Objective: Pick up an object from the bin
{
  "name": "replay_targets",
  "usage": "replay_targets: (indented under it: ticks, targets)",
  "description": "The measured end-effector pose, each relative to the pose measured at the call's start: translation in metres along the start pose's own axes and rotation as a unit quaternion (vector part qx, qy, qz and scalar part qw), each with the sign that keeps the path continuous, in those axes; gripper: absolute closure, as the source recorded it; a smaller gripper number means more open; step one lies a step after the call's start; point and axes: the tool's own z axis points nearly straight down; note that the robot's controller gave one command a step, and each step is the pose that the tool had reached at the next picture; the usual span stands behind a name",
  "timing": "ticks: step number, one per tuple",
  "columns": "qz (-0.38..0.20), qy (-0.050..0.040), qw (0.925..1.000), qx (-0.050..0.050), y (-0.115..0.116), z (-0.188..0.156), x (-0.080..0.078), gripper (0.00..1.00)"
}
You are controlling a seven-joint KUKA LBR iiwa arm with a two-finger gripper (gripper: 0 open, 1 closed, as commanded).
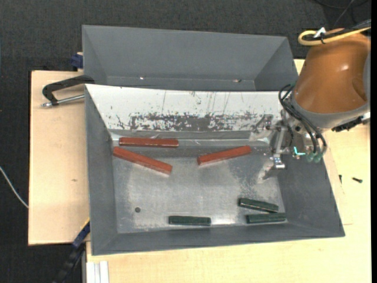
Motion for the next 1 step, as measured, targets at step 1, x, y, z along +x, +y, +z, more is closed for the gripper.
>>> replay_targets:
  ticks: [1]
  targets:
    - [-0.001,-0.0044,1.0,0.0,0.0001,-0.0044,-0.0016,0.0]
